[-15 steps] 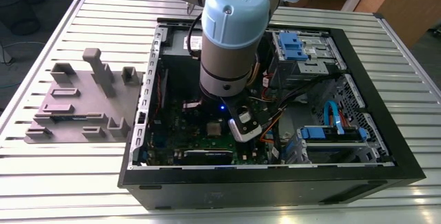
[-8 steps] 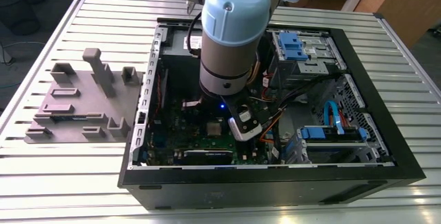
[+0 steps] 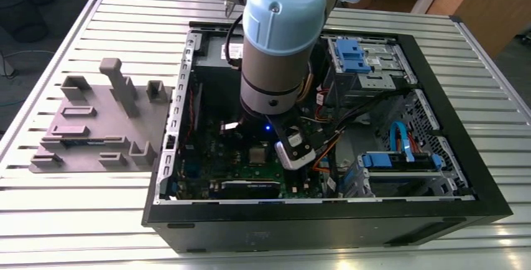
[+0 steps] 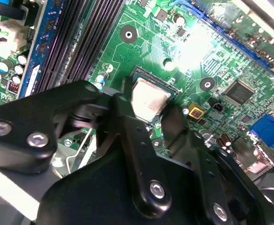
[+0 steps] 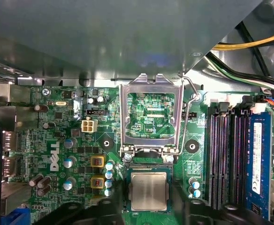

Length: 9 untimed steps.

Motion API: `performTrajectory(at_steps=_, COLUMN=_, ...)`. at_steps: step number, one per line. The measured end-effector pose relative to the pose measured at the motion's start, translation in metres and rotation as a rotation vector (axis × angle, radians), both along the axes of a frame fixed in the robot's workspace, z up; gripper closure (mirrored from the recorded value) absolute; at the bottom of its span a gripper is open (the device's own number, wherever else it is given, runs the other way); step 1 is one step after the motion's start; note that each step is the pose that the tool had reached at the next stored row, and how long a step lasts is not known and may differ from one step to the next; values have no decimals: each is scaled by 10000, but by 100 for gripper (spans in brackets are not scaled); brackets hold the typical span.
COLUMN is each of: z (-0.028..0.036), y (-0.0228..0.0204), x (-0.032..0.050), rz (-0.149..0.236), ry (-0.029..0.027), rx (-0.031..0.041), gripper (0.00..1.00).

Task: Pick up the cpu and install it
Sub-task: 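Place the cpu into insertion slot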

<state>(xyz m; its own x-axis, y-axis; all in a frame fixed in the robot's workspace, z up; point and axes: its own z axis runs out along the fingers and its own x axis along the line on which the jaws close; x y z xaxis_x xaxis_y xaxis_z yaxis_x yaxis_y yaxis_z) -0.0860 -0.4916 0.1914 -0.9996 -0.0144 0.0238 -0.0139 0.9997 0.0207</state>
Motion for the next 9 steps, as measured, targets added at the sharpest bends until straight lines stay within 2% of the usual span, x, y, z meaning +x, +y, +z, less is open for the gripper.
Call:
performTrajectory(at_steps=1, z=0, y=0, x=0, rz=0, ry=0, rx=0, gripper=47)
performTrajectory(at_steps=2, z=0, y=0, x=0, rz=-1, ry=0, rx=0, gripper=53)
performTrajectory(at_steps=9, z=1, y=0, x=0, rz=-1, ry=0, rx=-1, gripper=53)
